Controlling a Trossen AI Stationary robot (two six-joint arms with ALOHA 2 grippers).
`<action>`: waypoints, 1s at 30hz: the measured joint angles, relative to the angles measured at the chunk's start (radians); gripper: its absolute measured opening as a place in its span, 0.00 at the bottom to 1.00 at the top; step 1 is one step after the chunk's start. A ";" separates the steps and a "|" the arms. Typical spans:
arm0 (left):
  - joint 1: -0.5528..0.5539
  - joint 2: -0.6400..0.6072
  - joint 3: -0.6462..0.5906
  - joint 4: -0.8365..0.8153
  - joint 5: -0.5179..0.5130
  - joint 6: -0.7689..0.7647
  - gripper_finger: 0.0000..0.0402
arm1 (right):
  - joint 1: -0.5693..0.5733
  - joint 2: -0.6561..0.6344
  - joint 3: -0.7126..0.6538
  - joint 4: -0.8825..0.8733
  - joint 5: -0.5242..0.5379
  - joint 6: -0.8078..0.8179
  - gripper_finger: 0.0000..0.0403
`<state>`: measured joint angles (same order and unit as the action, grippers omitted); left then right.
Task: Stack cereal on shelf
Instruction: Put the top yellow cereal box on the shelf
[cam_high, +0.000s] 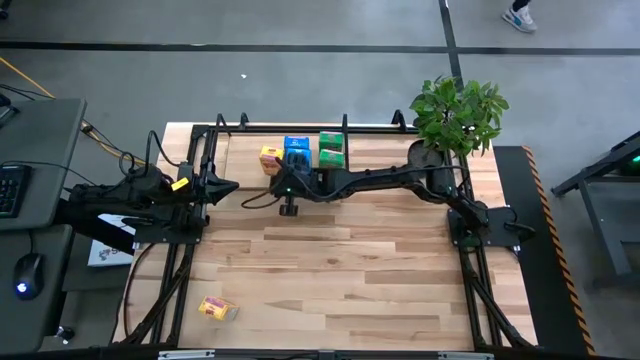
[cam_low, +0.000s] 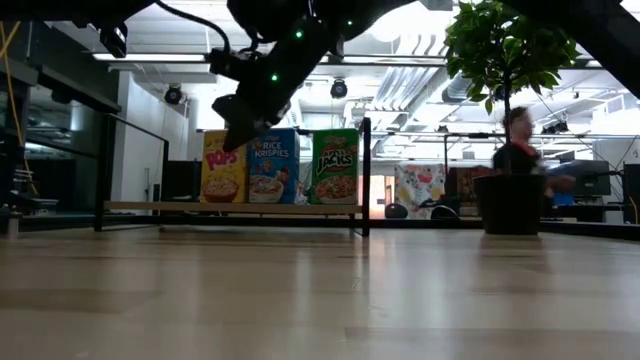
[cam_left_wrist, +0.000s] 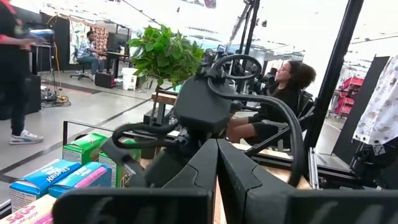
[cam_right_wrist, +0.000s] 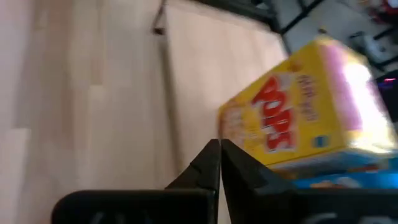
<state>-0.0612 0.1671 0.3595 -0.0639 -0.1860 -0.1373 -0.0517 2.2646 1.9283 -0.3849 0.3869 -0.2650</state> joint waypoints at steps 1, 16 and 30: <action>0.000 0.000 0.000 0.000 0.000 0.000 0.01 | 0.000 0.000 0.000 0.011 0.019 -0.002 0.01; 0.000 0.000 0.000 0.000 0.000 0.009 0.01 | -0.008 -0.002 0.000 0.066 0.188 -0.028 0.00; 0.000 0.000 0.000 0.000 0.000 0.009 0.01 | -0.040 -0.002 0.000 0.107 0.206 -0.028 0.00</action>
<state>-0.0613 0.1669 0.3595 -0.0636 -0.1860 -0.1287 -0.0920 2.2627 1.9282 -0.2782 0.5927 -0.2932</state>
